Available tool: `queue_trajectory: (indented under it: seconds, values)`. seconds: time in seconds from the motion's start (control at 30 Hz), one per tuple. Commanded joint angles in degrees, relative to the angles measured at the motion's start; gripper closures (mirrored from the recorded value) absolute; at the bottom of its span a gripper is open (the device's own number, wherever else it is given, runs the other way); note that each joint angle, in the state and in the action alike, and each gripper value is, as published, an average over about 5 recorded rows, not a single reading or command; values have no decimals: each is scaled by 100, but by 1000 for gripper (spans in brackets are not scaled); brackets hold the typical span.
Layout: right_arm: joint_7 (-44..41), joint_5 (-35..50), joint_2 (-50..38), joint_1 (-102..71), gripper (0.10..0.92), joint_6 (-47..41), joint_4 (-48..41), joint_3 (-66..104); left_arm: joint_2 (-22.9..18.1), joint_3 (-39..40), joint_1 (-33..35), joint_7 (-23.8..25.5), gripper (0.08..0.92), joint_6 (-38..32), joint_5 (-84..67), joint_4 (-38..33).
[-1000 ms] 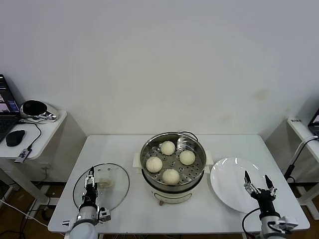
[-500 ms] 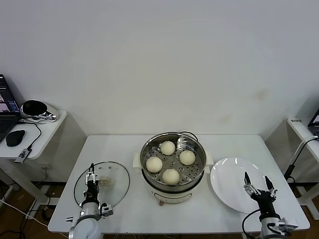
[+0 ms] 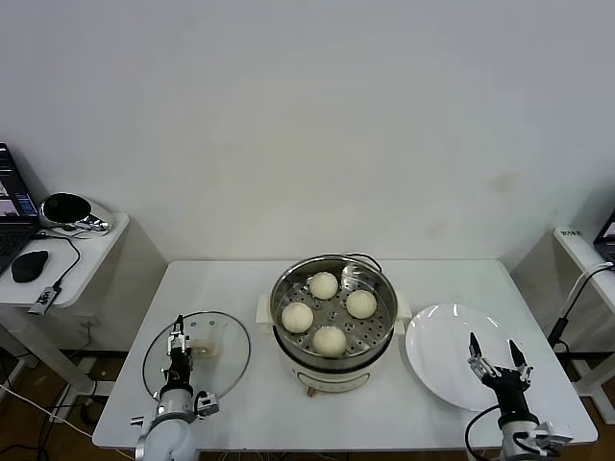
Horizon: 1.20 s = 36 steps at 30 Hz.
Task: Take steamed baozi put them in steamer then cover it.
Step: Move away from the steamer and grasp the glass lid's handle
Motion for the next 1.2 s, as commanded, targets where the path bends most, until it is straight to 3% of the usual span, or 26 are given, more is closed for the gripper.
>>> queue_trajectory:
  seconds: [0.03,0.23,0.9,1.0,1.2]
  values:
    - [-1,-20,13,-6,203,4,12,-2,8,12,-47,-236,177,-82,-61,196]
    - [-2,-40,16,-29,203,10,1,-7,20,38,-56,-334,204,-149,-97,260]
    - [2,-117,84,-53,203,12,29,-11,76,54,-68,-364,770,-220,-98,299]
    - [5,-117,83,-41,203,9,43,-13,92,45,28,-221,842,-65,-154,31]
    - [19,-68,83,5,203,-10,65,-23,53,10,396,234,866,670,-661,-1073]
